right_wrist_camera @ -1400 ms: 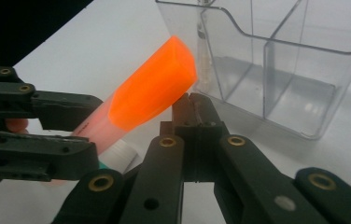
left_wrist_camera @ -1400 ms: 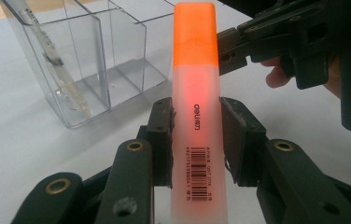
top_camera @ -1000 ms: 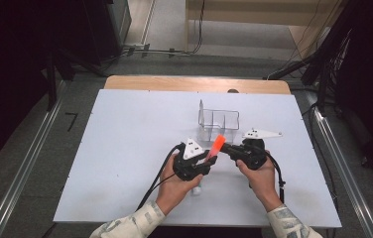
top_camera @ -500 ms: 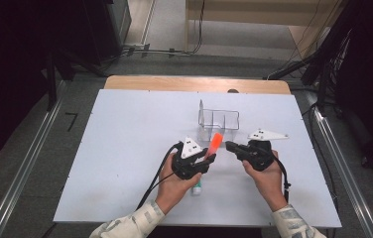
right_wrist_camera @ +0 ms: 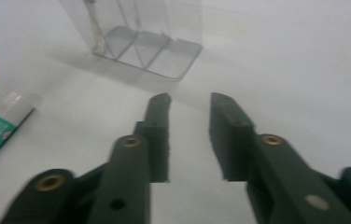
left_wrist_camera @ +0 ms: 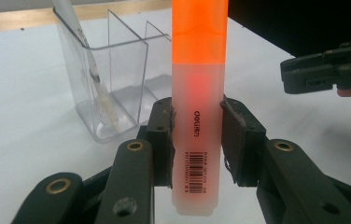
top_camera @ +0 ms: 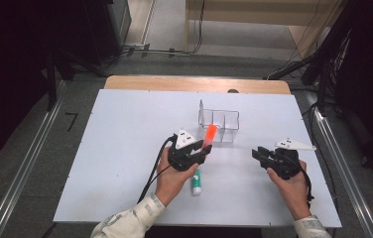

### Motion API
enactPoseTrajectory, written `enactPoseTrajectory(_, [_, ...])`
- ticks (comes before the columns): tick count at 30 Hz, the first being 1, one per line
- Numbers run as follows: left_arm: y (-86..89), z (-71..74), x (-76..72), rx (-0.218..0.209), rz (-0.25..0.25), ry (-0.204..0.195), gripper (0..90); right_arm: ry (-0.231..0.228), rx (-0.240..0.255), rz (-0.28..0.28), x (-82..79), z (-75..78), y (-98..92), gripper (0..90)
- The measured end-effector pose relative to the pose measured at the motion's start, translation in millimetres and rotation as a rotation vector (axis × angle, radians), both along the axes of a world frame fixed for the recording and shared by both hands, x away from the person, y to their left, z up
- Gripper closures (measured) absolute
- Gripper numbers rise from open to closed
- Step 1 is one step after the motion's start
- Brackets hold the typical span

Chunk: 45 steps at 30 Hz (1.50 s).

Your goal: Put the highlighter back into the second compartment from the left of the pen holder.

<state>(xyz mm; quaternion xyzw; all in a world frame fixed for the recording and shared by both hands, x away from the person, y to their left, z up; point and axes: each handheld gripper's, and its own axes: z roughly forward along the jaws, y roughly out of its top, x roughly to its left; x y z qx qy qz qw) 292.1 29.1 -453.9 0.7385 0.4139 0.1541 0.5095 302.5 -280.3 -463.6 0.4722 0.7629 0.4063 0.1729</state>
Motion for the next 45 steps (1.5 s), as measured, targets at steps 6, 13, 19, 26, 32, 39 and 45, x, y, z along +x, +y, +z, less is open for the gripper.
enactPoseTrajectory(6, [-2.6,3.8,7.0,0.002,0.013,-0.009,66.5,-0.008,-0.022,-0.086,1.9,-5.0,-8.1,34.6])
enactPoseTrajectory(13, [-7.6,9.0,14.5,0.003,0.023,-0.019,66.5,0.023,-0.035,-0.137,5.6,-12.1,-14.4,17.9])
enactPoseTrajectory(19, [-12.4,14.8,21.7,0.011,0.021,-0.023,66.5,0.019,-0.033,-0.138,4.4,-12.0,-16.2,17.9])
enactPoseTrajectory(26, [-17.6,18.1,31.2,0.003,0.018,-0.008,66.5,0.031,-0.022,-0.131,5.3,-12.5,-15.4,17.9])
enactPoseTrajectory(32, [-20.9,22.3,42.3,0.007,0.022,-0.007,66.5,0.030,-0.017,-0.128,6.0,-12.1,-15.6,17.9])
enactPoseTrajectory(39, [-25.6,25.6,52.7,-0.004,0.018,0.011,66.5,0.031,-0.011,-0.126,6.5,-11.7,-16.5,18.0])
enactPoseTrajectory(45, [-32.6,27.3,59.7,-0.009,0.010,0.022,66.5,0.032,-0.004,-0.126,6.5,-11.0,-16.4,18.0])
